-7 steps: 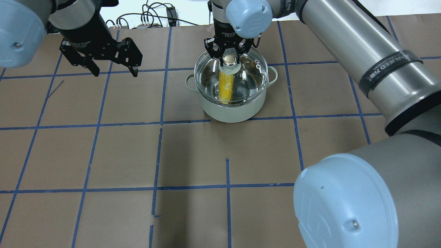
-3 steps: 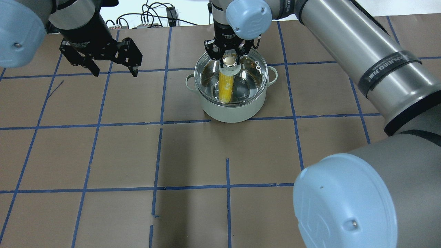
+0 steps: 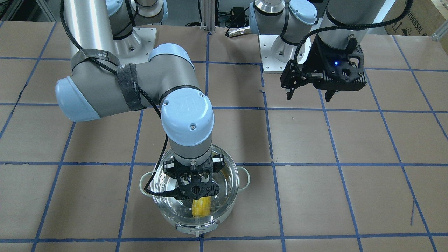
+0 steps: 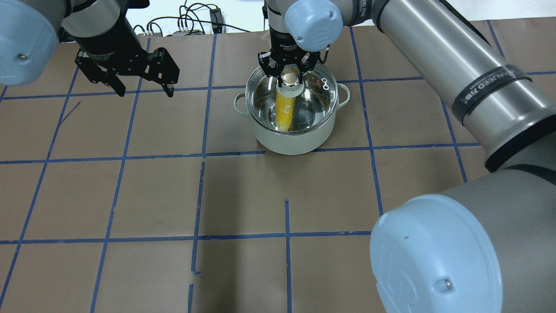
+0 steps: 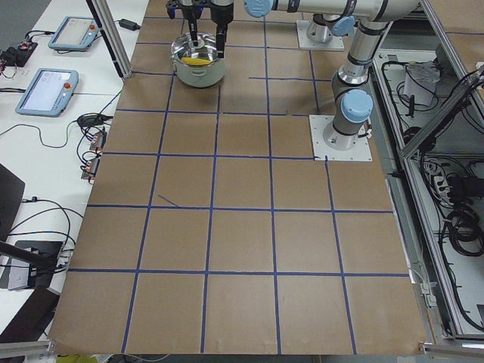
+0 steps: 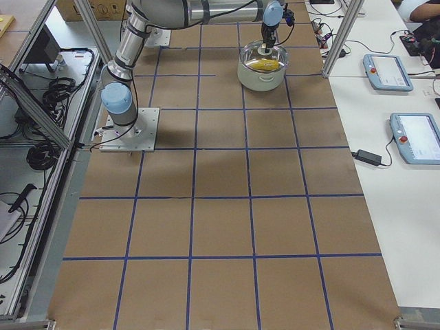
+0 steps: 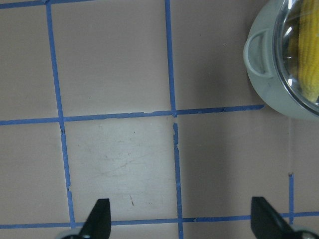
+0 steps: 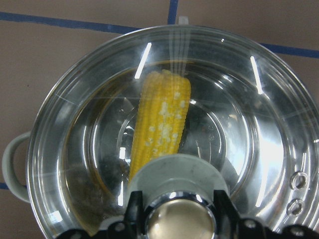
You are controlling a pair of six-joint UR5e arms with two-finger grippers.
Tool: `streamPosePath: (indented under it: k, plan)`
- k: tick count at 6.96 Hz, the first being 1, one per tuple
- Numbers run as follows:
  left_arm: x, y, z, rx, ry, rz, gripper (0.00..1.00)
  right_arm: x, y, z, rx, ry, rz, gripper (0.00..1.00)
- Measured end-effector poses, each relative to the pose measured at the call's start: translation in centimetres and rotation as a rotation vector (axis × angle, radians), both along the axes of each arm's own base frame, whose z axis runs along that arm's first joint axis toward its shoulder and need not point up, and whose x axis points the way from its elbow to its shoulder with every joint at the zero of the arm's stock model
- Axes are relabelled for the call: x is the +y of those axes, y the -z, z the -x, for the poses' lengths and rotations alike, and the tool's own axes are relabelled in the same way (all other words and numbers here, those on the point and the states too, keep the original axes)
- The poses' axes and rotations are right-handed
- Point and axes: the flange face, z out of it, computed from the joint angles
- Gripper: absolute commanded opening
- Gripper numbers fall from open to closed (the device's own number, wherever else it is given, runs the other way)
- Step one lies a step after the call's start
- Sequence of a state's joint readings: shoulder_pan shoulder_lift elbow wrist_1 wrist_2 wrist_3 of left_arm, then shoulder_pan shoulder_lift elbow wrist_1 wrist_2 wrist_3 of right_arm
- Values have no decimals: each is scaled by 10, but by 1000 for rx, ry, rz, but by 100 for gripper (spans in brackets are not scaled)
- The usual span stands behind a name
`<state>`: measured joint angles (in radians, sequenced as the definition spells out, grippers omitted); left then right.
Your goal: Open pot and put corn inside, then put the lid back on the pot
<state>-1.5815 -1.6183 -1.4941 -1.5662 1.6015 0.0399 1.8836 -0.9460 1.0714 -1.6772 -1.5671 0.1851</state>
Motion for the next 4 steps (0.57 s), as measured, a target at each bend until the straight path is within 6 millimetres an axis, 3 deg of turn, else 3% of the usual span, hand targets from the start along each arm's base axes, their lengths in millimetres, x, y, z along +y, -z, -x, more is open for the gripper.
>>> streamPosePath:
  k: [2, 3, 4]
  plan:
    - [0, 0, 0, -1, -1, 1, 100, 0, -1, 1, 0, 1, 1, 10]
    - [0, -1, 0, -1, -1, 1, 100, 0, -1, 1, 0, 1, 1, 23]
    - [0, -1, 0, -1, -2, 1, 100, 0, -1, 0, 0, 1, 1, 62]
